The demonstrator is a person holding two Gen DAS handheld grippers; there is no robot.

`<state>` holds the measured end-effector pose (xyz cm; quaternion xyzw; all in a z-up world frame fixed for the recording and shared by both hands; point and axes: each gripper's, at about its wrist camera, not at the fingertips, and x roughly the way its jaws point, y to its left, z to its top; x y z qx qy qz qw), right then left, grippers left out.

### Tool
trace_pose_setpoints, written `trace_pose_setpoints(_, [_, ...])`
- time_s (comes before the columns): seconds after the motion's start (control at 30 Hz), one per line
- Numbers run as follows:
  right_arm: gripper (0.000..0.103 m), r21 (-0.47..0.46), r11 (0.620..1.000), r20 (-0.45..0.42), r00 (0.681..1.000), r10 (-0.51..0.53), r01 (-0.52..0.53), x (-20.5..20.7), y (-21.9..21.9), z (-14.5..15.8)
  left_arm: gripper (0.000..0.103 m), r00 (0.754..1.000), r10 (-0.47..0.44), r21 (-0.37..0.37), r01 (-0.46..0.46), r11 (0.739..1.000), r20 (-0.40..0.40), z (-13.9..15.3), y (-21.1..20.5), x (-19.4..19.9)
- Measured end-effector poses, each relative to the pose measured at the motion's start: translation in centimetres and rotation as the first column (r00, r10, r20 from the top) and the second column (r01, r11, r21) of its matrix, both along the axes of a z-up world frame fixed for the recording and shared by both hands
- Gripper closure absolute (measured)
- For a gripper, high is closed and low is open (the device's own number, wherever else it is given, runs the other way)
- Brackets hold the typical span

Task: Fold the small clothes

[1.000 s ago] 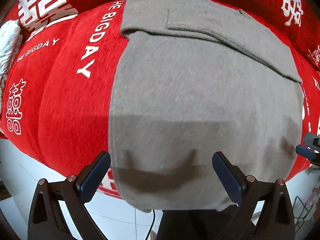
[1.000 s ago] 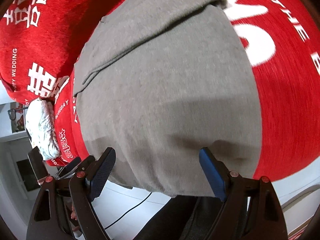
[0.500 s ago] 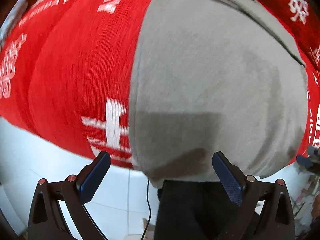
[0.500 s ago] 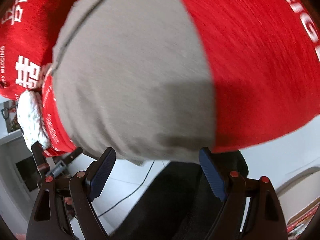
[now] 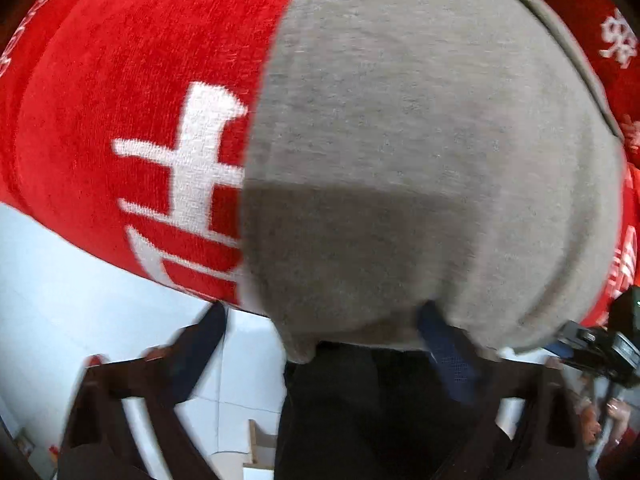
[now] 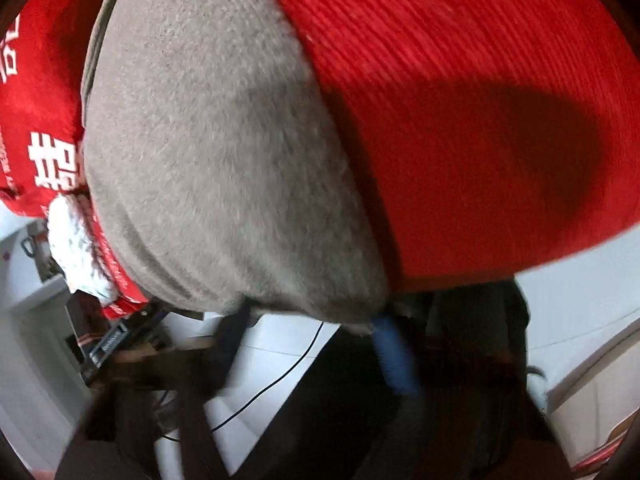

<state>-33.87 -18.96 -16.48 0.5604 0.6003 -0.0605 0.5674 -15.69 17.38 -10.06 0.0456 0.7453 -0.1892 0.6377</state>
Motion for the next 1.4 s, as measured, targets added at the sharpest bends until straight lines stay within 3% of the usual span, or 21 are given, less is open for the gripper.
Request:
trace_pose_setpoints(0.03, [0.093, 0.015, 1.000, 0.017, 1.000, -0.011, 0.010, -0.3, 0.0, 0.2, 0.038, 1.000, 0.000, -0.027, -0.001, 1.000, -0.017, 0.2, 0.3, 0.2])
trace_pose_setpoints(0.1, [0.093, 0.032, 0.999, 0.052, 0.998, -0.023, 0.022, -0.6, 0.2, 1.1, 0.060, 1.000, -0.025, -0.040, 0.024, 0.999, -0.016, 0.7, 0.0, 0.1])
trace_pose_setpoints(0.13, [0.093, 0.037, 0.999, 0.075, 0.997, -0.023, 0.021, -0.5, 0.2, 1.8, 0.082, 0.999, -0.046, -0.062, 0.045, 0.997, -0.023, 1.1, -0.1, 0.0])
trace_pose_setpoints(0.17, [0.093, 0.045, 0.999, 0.102, 0.994, -0.026, 0.021, -0.3, 0.2, 2.6, 0.092, 0.998, -0.052, -0.078, 0.049, 0.996, -0.033, 1.3, -0.2, -0.1])
trace_pose_setpoints(0.37, [0.093, 0.093, 0.994, 0.296, 0.951, -0.089, 0.064, 2.3, -1.0, 8.7, 0.092, 0.996, -0.072, -0.217, 0.062, 0.974, -0.042, 5.3, -0.8, 0.9])
trace_pose_setpoints(0.57, [0.093, 0.099, 0.978, 0.415, 0.886, -0.207, 0.183, 7.4, -3.7, 11.6, 0.092, 0.996, -0.068, -0.343, 0.081, 0.936, 0.051, 10.1, -3.4, 6.5])
trace_pose_setpoints(0.7, [0.093, 0.110, 0.957, 0.422, 0.860, -0.289, 0.268, 10.2, -6.0, 10.8, 0.092, 0.989, -0.065, -0.345, 0.107, 0.933, 0.133, 10.7, -5.7, 11.3])
trace_pose_setpoints(0.9, [0.093, 0.148, 0.915, 0.358, 0.842, -0.402, 0.374, 12.6, -10.3, 8.4, 0.092, 0.978, -0.035, -0.296, 0.096, 0.950, 0.207, 9.9, -8.9, 15.8])
trace_pose_setpoints(1.0, [0.089, 0.177, 0.897, 0.336, 0.831, -0.443, 0.406, 13.9, -11.8, 7.8, 0.092, 0.981, -0.024, -0.279, 0.079, 0.957, 0.194, 9.6, -9.7, 17.1])
trace_pose_setpoints(1.1, [0.088, 0.174, 0.897, 0.315, 0.841, -0.441, 0.406, 14.7, -13.1, 8.0, 0.092, 0.986, -0.020, -0.257, 0.062, 0.964, 0.164, 9.3, -9.8, 17.9])
trace_pose_setpoints(1.17, [0.083, 0.161, 0.911, 0.304, 0.859, -0.413, 0.381, 15.5, -13.9, 8.3, 0.085, 0.988, -0.025, -0.227, 0.059, 0.972, 0.150, 9.1, -10.3, 18.0])
trace_pose_setpoints(1.23, [0.067, 0.127, 0.927, 0.293, 0.879, -0.376, 0.354, 15.7, -14.9, 8.5, 0.081, 0.987, -0.028, -0.196, 0.059, 0.979, 0.159, 9.4, -10.3, 18.2])
trace_pose_setpoints(1.27, [0.049, 0.097, 0.937, 0.286, 0.893, -0.348, 0.334, 16.0, -15.3, 8.8, 0.066, 0.986, -0.026, -0.187, 0.057, 0.981, 0.165, 9.5, -10.4, 18.3])
trace_pose_setpoints(1.3, [0.042, 0.071, 0.946, 0.284, 0.903, -0.324, 0.317, 16.2, -15.6, 9.0, 0.047, 0.984, -0.026, -0.172, 0.057, 0.983, 0.178, 9.8, -10.5, 18.4])
trace_pose_setpoints(1.33, [0.042, 0.037, 0.955, 0.281, 0.914, -0.292, 0.294, 16.6, -15.7, 9.4, 0.011, 0.975, -0.019, -0.130, 0.050, 0.990, 0.223, 10.4, -10.6, 18.5])
trace_pose_setpoints(1.4, [0.042, -0.057, 0.973, 0.266, 0.942, -0.202, 0.225, 17.3, -15.6, 10.2, 0.005, 0.955, -0.014, -0.099, 0.045, 0.994, 0.295, 11.6, -10.6, 18.8])
